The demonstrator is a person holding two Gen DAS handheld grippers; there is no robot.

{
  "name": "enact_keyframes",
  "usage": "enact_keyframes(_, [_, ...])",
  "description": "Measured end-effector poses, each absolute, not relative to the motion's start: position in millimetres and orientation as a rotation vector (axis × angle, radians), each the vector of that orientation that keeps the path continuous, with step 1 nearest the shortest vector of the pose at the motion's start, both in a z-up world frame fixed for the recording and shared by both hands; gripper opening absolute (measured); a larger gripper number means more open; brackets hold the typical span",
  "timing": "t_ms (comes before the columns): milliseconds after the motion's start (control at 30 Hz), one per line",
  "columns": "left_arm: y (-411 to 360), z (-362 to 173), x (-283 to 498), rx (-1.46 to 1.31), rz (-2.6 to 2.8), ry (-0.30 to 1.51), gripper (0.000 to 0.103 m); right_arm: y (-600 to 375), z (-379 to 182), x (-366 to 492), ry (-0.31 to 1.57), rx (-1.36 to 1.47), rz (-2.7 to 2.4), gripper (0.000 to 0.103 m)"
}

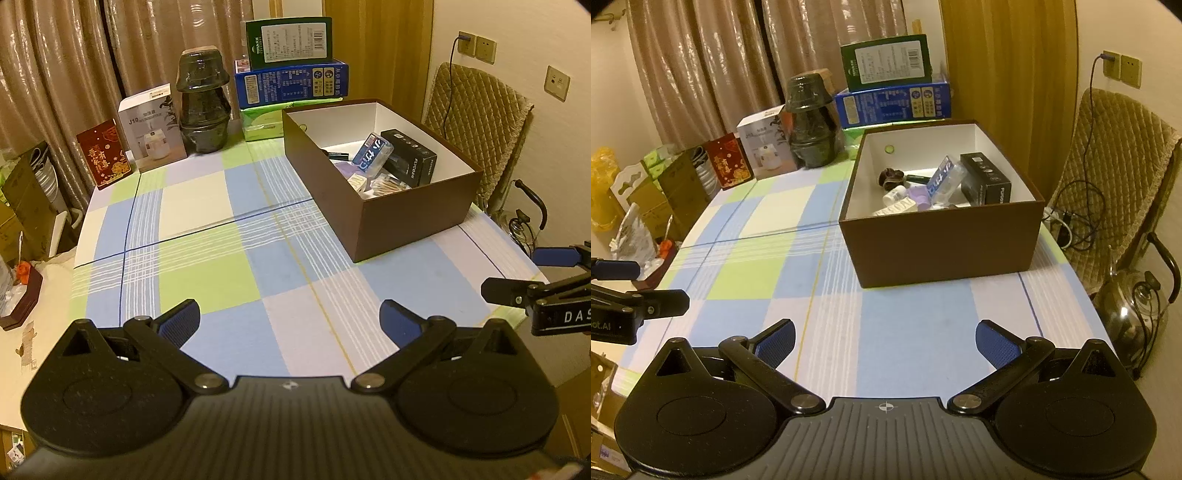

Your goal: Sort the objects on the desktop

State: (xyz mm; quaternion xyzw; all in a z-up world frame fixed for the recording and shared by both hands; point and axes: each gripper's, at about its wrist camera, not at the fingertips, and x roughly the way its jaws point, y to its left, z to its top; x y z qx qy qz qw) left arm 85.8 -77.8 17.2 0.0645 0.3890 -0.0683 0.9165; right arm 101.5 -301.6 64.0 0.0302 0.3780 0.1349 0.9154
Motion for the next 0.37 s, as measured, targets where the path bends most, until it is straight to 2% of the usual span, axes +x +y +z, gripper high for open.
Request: enact_keyframes(367, [-81.3, 17.5, 85.5, 0.138, -0.158, 0.787, 0.102, -302.1, 63.8, 100.9, 0.781, 0.061, 0.274, 0.101])
